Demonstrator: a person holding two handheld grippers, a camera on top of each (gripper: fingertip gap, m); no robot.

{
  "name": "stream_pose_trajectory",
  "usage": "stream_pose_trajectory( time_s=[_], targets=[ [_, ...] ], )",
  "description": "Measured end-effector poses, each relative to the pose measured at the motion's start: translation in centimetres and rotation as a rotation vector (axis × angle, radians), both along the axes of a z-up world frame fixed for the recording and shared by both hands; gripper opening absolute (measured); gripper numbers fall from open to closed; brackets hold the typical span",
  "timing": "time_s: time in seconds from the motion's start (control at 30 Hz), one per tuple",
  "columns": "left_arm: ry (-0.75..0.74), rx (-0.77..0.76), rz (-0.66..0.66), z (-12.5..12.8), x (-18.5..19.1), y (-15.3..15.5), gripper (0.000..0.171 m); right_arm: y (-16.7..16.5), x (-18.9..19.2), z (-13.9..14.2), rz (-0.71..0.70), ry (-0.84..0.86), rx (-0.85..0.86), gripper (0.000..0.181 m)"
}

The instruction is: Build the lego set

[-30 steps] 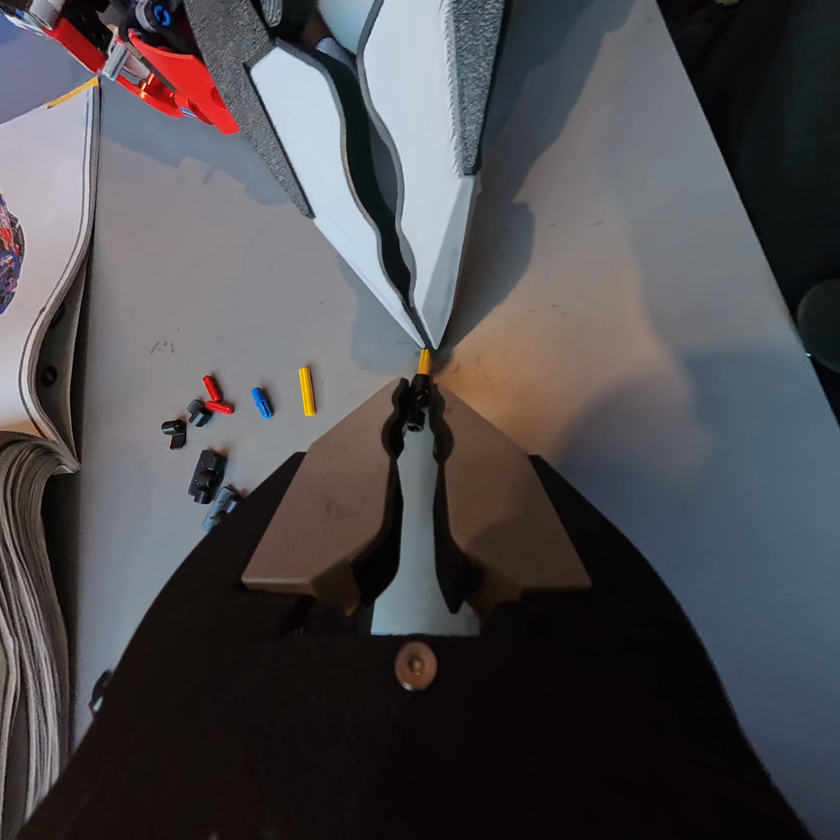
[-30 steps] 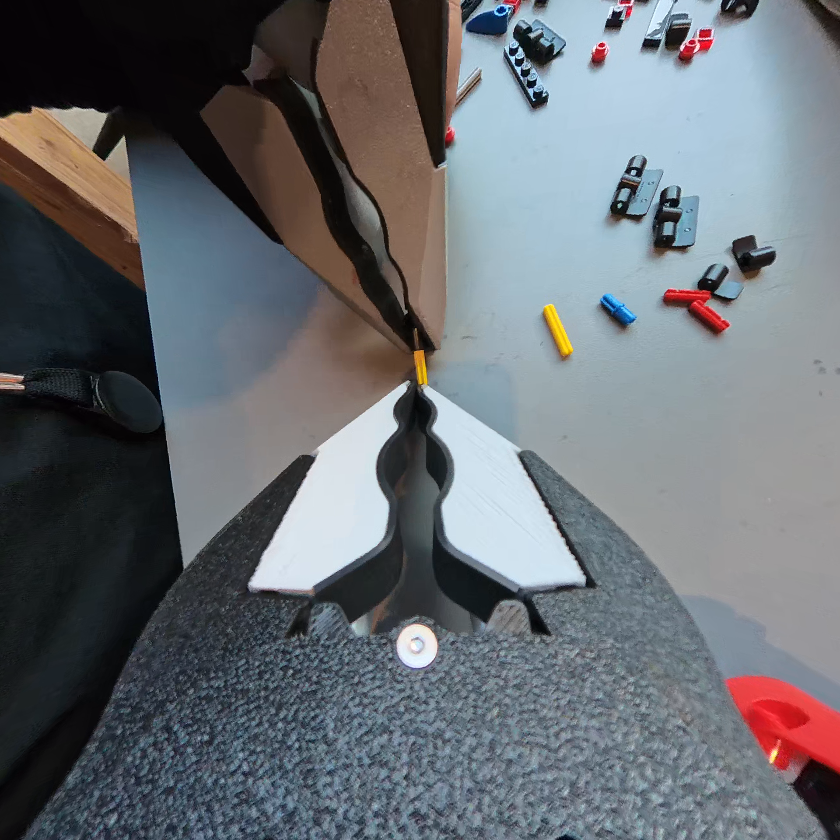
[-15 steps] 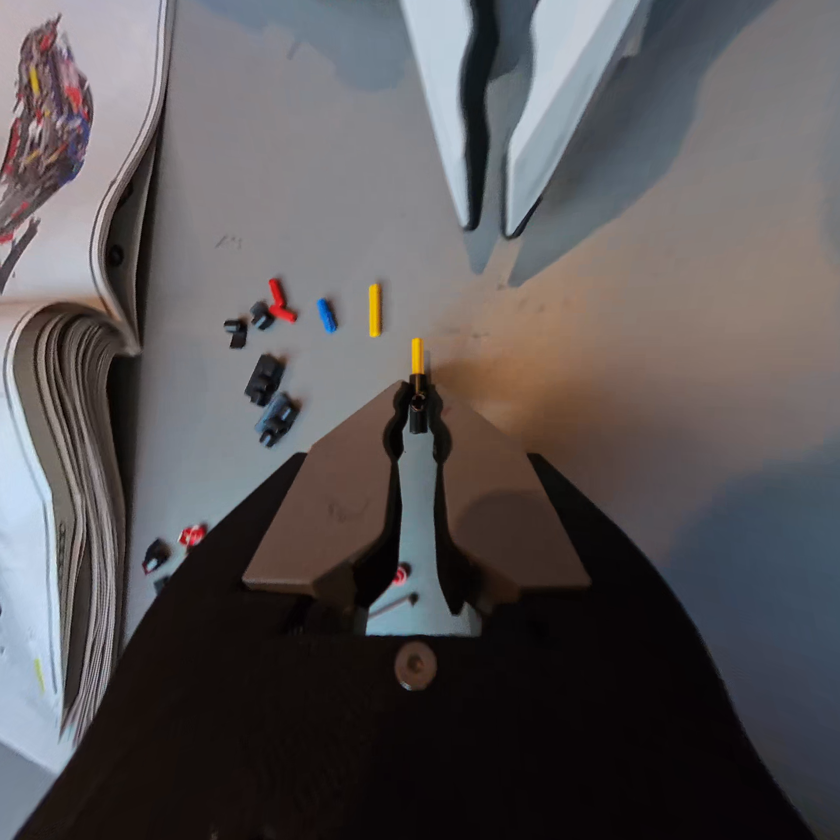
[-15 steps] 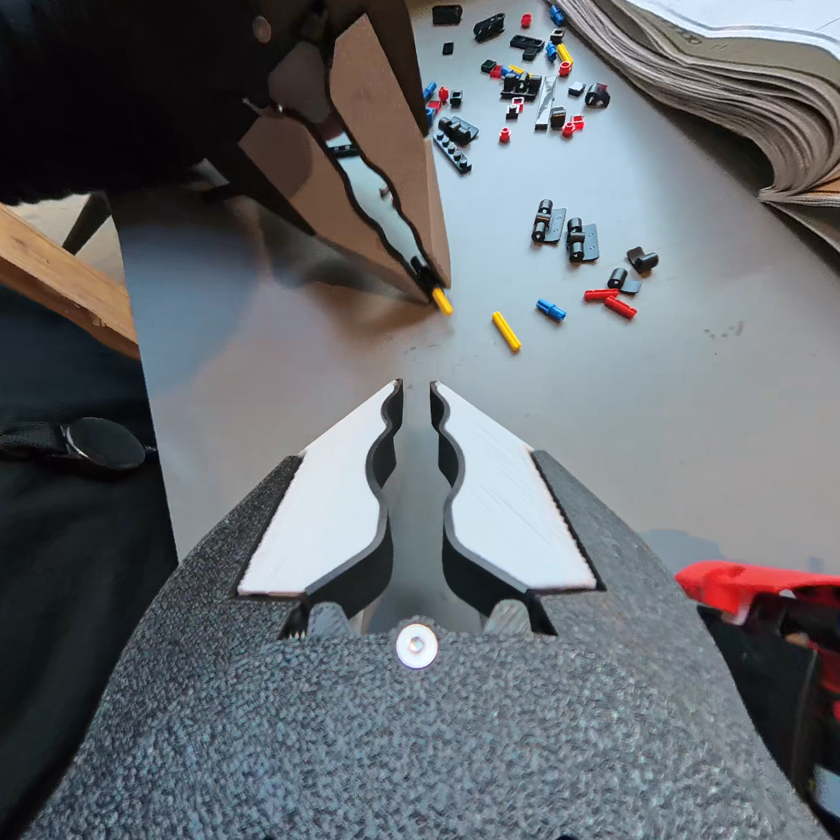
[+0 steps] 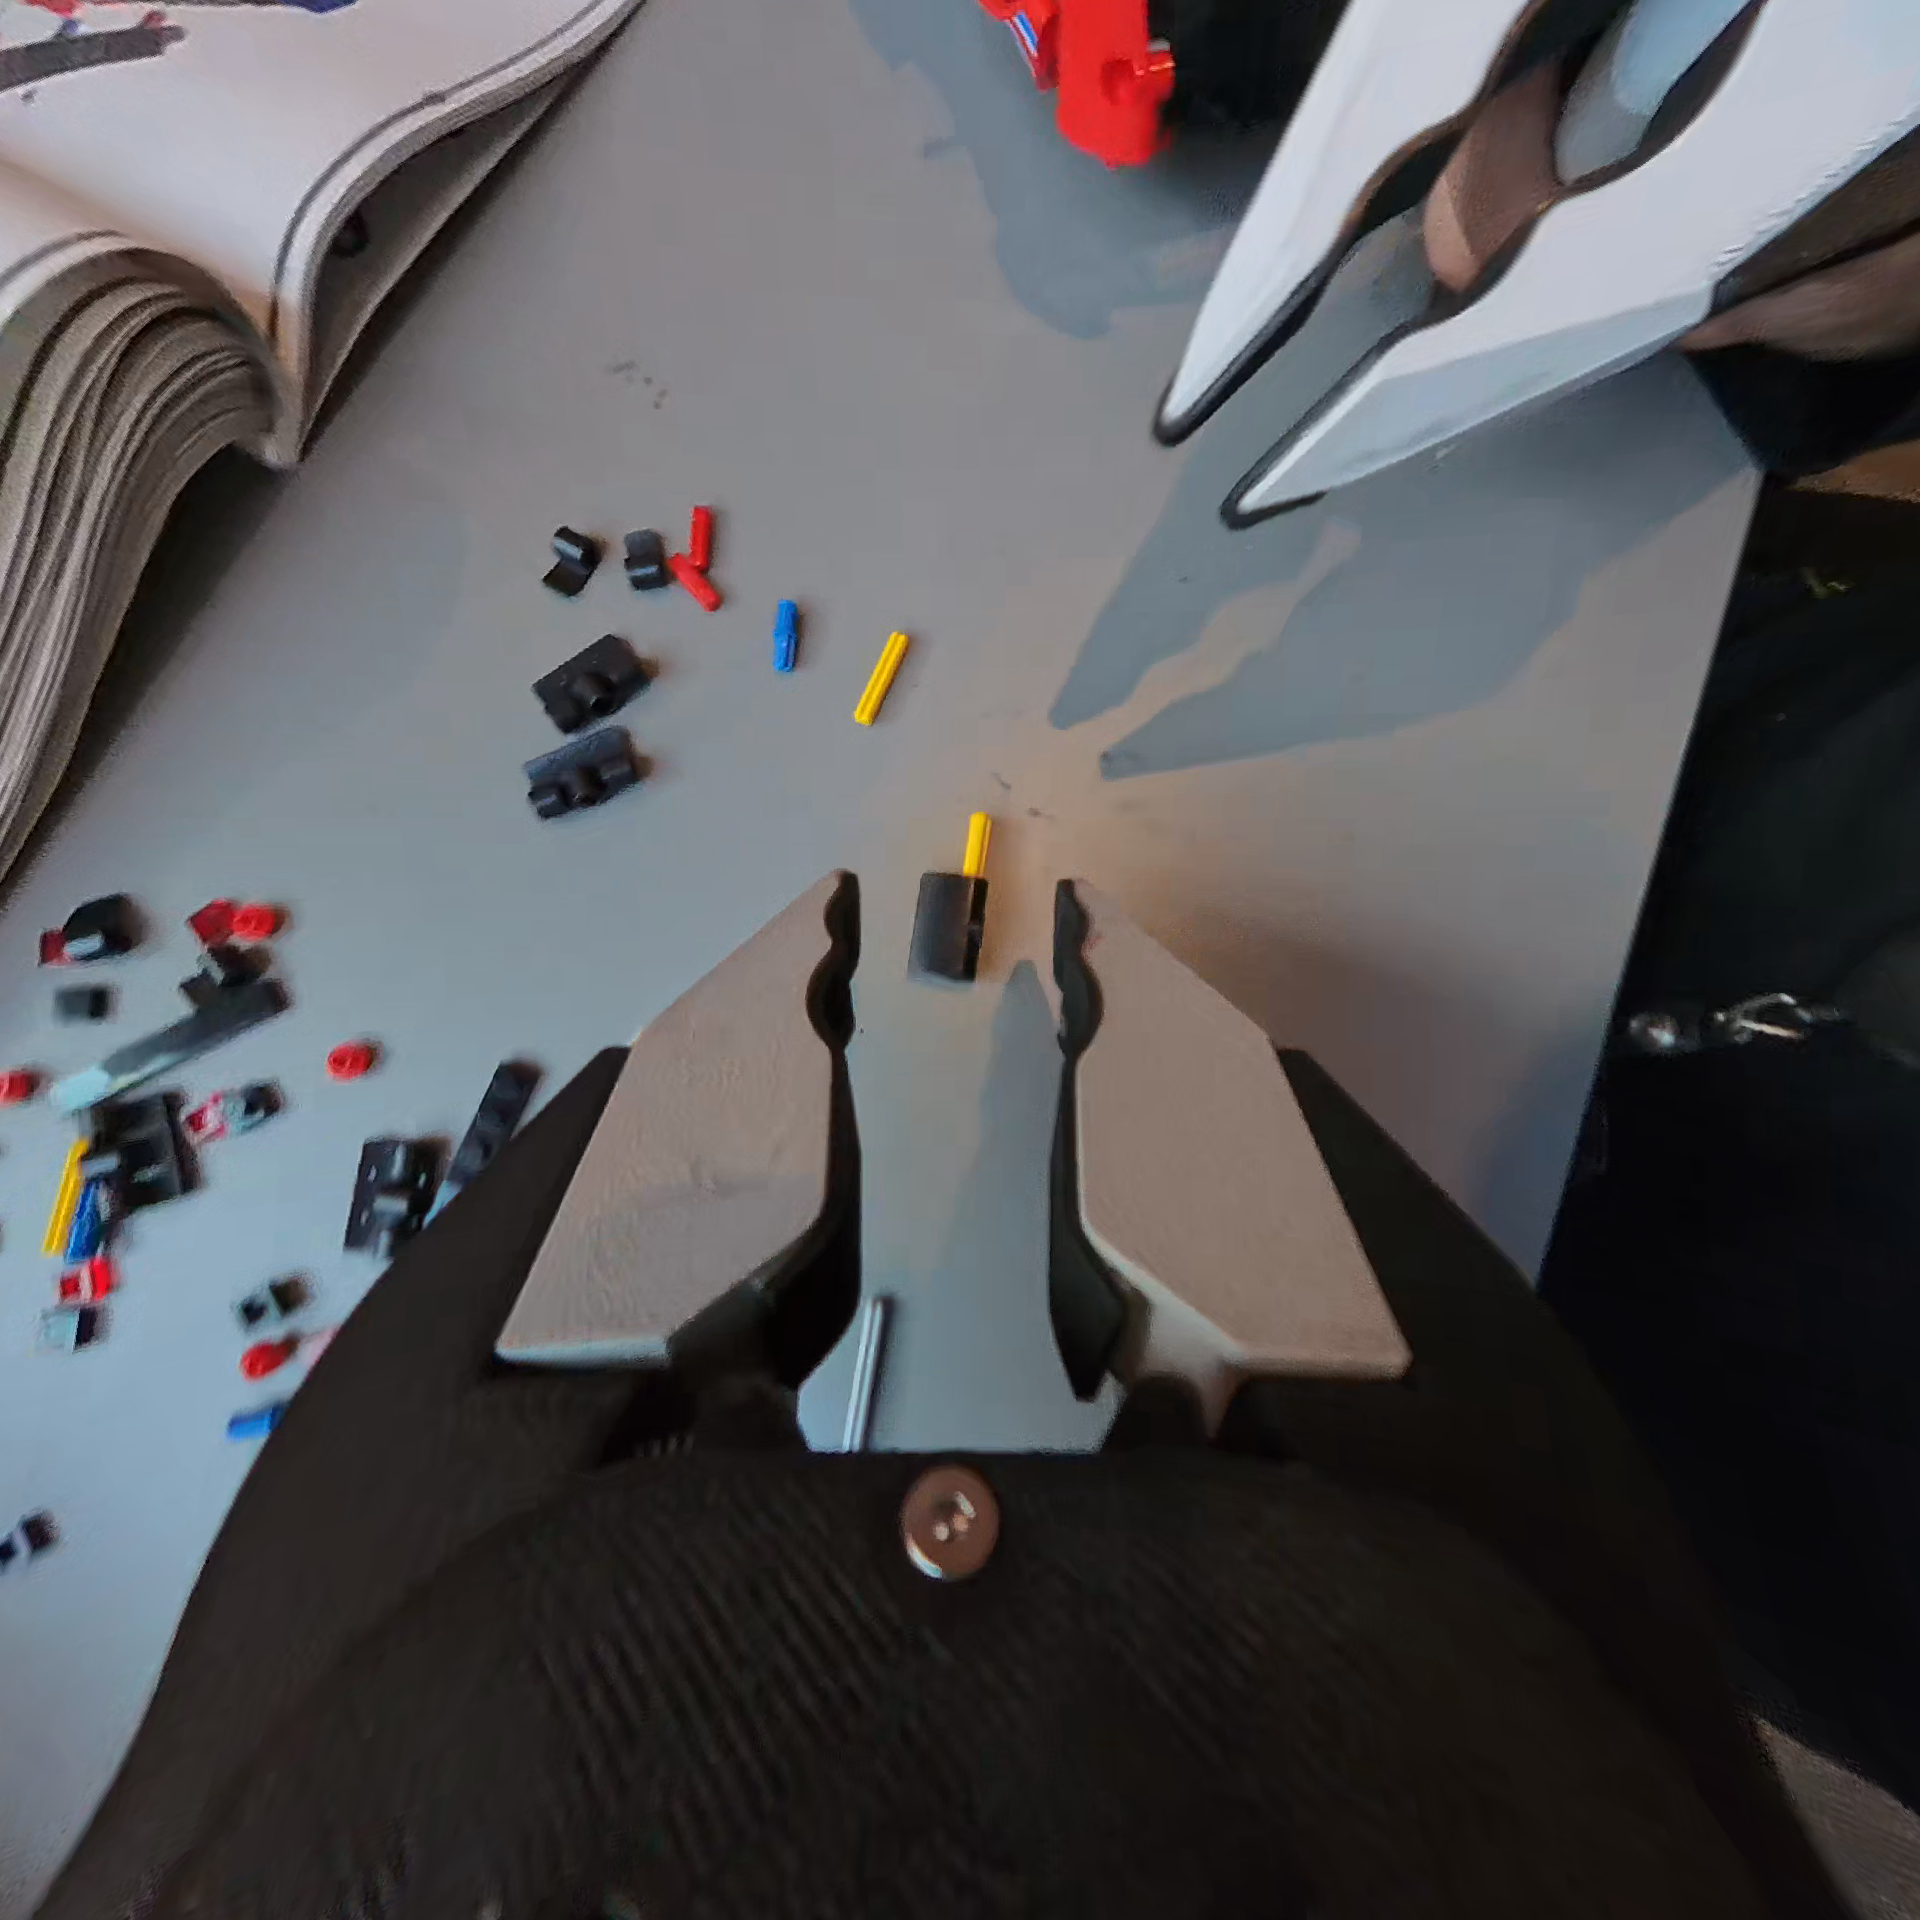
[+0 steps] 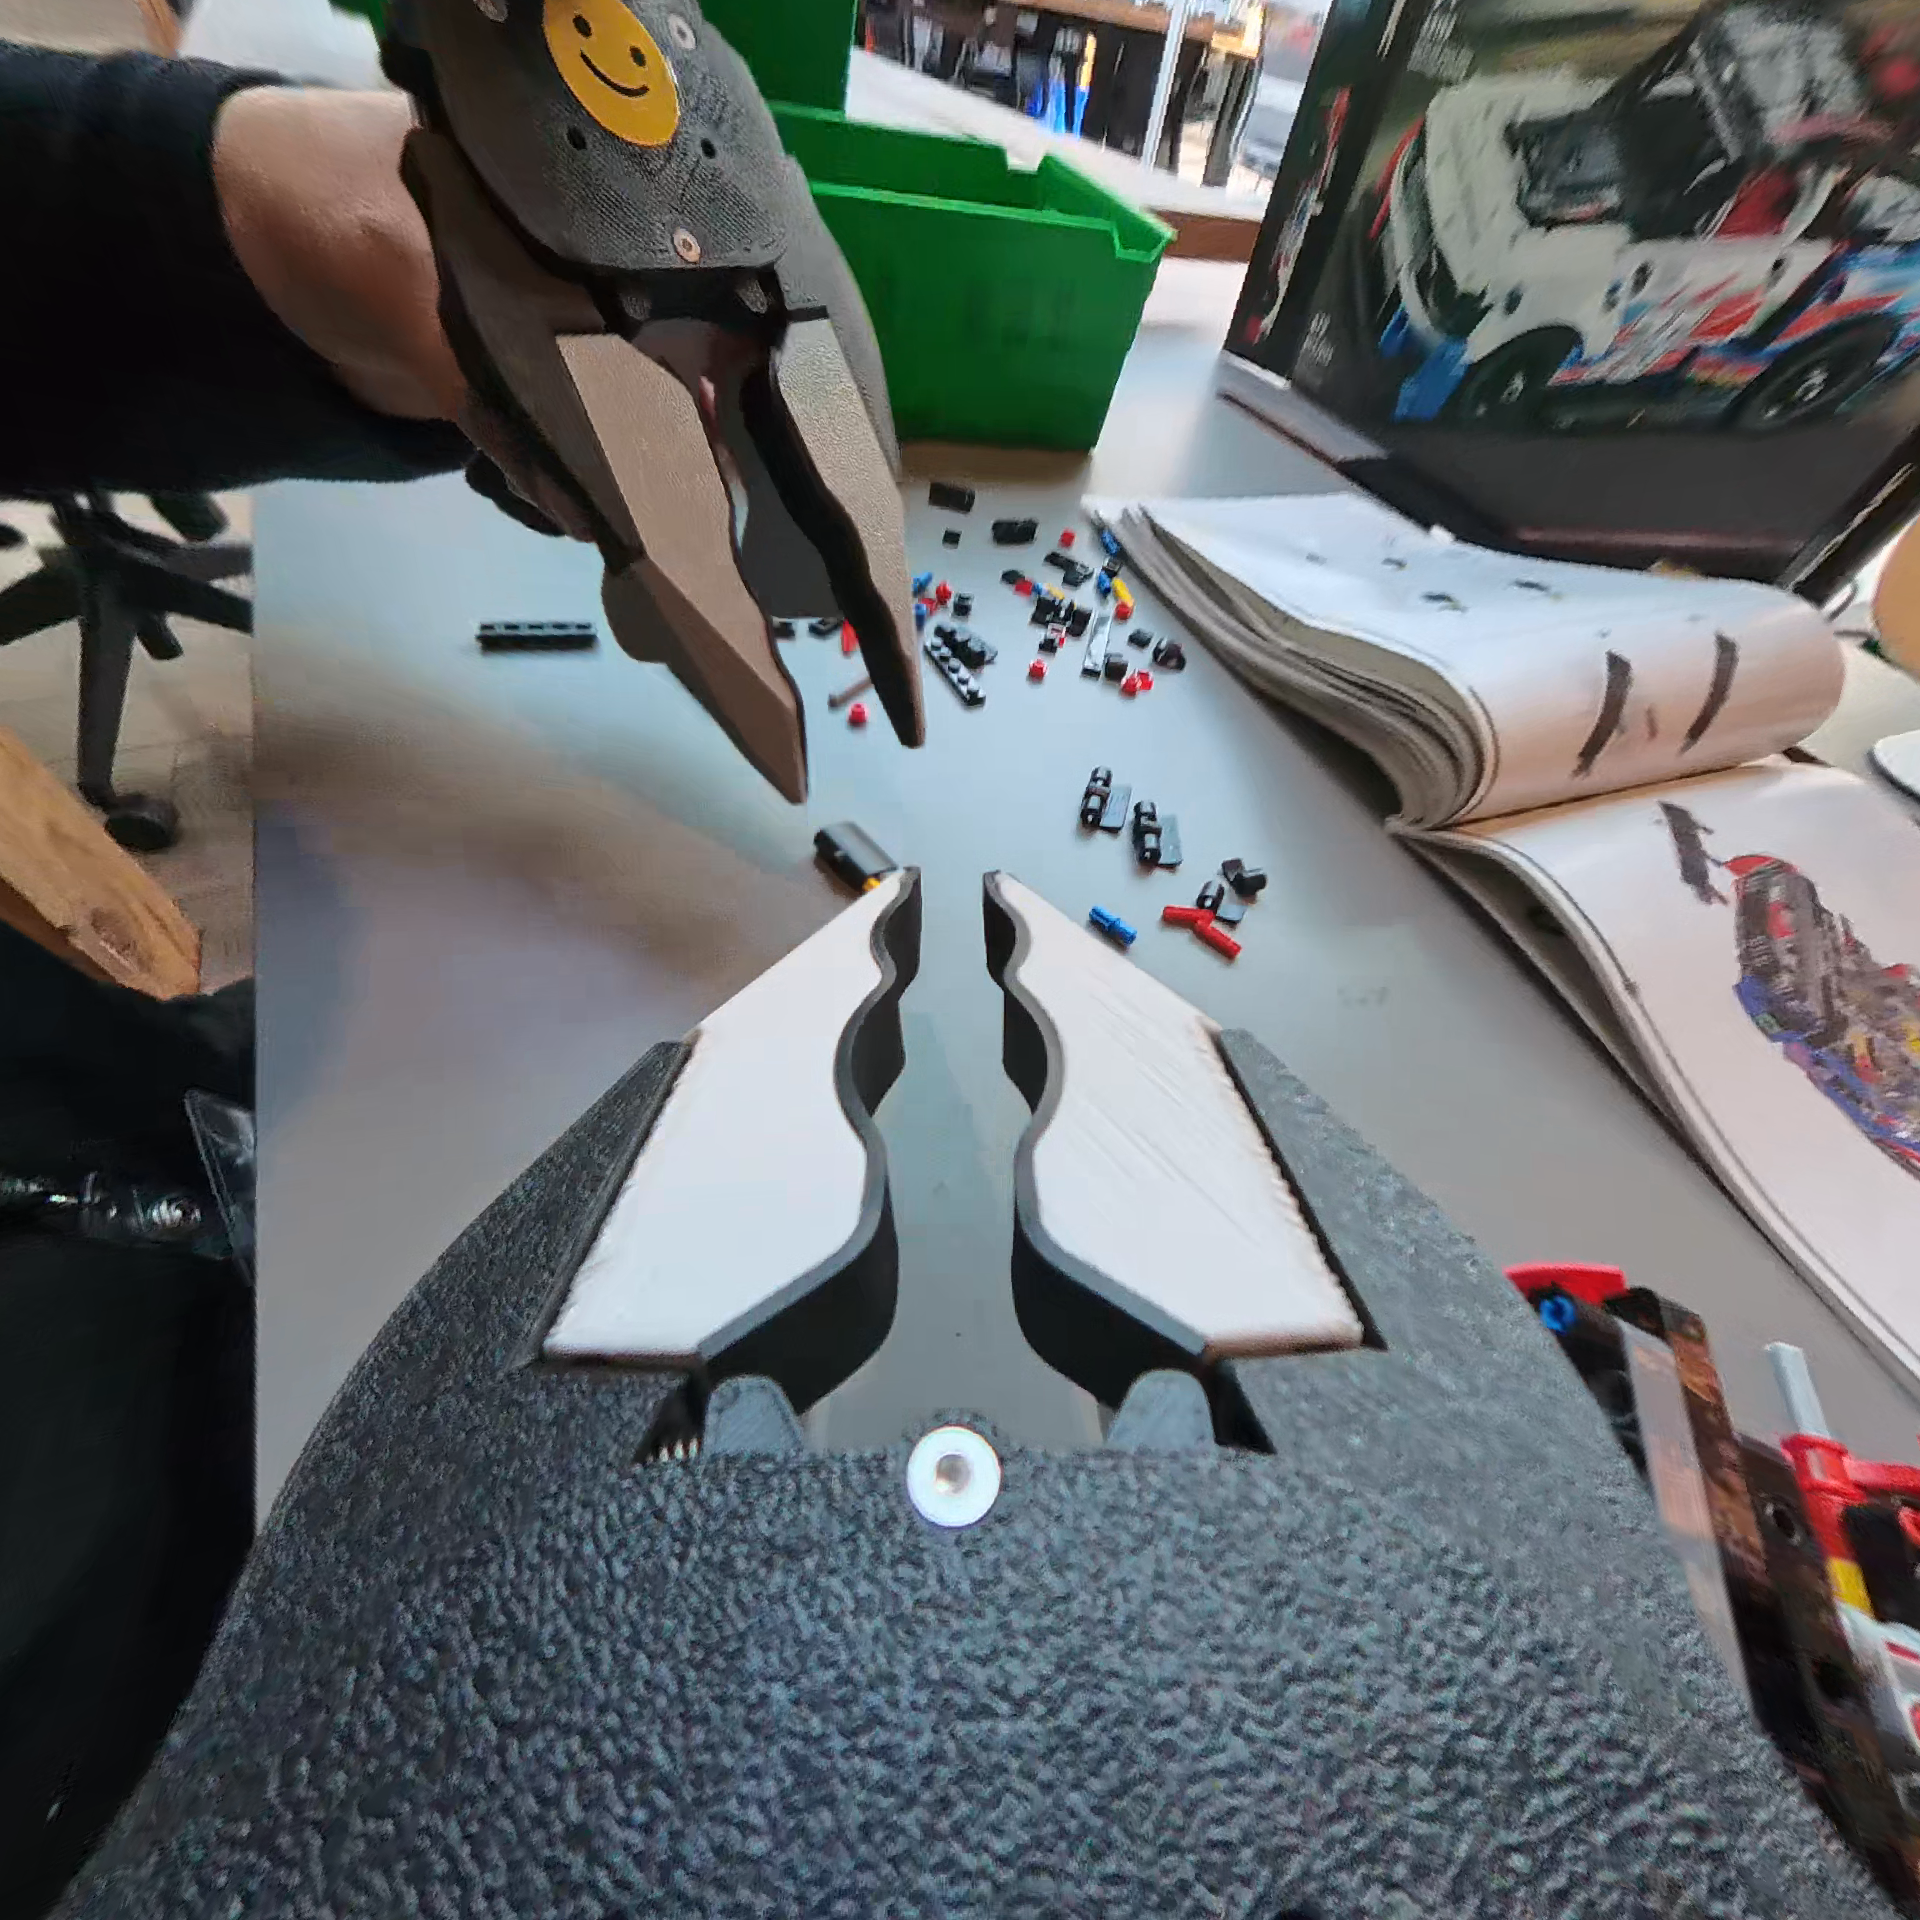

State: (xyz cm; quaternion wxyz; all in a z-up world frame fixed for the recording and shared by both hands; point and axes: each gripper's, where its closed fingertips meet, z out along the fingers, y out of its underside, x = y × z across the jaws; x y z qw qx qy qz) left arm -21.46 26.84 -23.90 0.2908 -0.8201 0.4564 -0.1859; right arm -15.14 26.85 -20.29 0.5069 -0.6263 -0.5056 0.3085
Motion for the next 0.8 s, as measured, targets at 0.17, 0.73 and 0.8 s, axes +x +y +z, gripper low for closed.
stream_pose_trajectory(
  time_s=[0.17, 0.73, 0.8],
  targets=[
    [0.068, -0.015, 0.035, 0.4, -3.3, -1.4, 0.041, 0.4, 0.3, 0.5, -0.009, 0.040, -0.016, 0.011],
    [-0.380, 0.439, 0.298, 9.9, -2.5, 7.2, 0.056, -1.9, -1.9, -0.2, 0.066, -0.049, 0.163, 0.014],
    [-0.426, 0.458, 0.266, 11.0, -2.4, 7.8, 0.061, -1.9, -2.2, -0.5, 0.069, -0.070, 0.167, 0.014]
  ],
)
